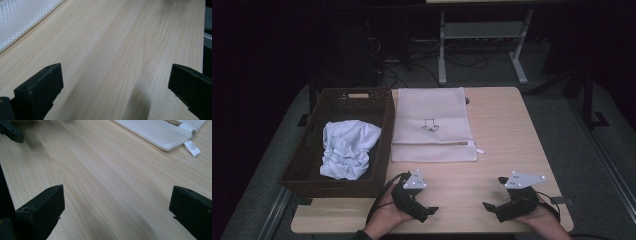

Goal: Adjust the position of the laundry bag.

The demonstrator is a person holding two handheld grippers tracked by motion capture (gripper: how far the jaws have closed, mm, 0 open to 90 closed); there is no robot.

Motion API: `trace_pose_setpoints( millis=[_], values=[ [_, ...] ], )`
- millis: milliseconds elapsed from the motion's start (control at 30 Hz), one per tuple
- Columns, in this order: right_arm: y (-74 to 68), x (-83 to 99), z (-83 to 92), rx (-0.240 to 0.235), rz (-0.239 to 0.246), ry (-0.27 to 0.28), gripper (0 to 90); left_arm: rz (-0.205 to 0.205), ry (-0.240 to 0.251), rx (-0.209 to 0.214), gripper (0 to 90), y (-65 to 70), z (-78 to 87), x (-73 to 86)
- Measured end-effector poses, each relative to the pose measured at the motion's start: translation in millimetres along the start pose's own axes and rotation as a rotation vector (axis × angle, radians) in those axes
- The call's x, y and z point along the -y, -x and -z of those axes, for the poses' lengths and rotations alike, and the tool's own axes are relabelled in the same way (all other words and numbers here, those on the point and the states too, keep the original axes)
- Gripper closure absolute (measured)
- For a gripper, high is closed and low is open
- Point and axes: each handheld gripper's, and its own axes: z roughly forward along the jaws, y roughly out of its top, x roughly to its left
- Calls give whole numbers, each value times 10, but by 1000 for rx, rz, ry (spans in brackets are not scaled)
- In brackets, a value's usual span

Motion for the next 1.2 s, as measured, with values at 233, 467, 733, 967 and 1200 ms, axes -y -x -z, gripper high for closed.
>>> trace_pose_setpoints(
  millis=[233, 467, 733, 967, 1200],
  values=[
    [8, 3, 9, -1, -6, 7, 0, 8, 4, -5, 0, -16, 4, -7],
    [22, 1, 14, 2, -17, 19, 0, 13, 4, -5, 0, -24, 6, -13],
    [29, 5, 32, 13, -9, 24, 0, 15, 4, -12, 0, -51, 9, -55],
    [49, 6, 45, 20, -17, 30, 0, 23, 5, -30, 0, -86, 42, -75],
    [61, -11, 47, 22, -17, 31, 0, 42, 17, -46, 0, -168, 71, -129]
  ],
)
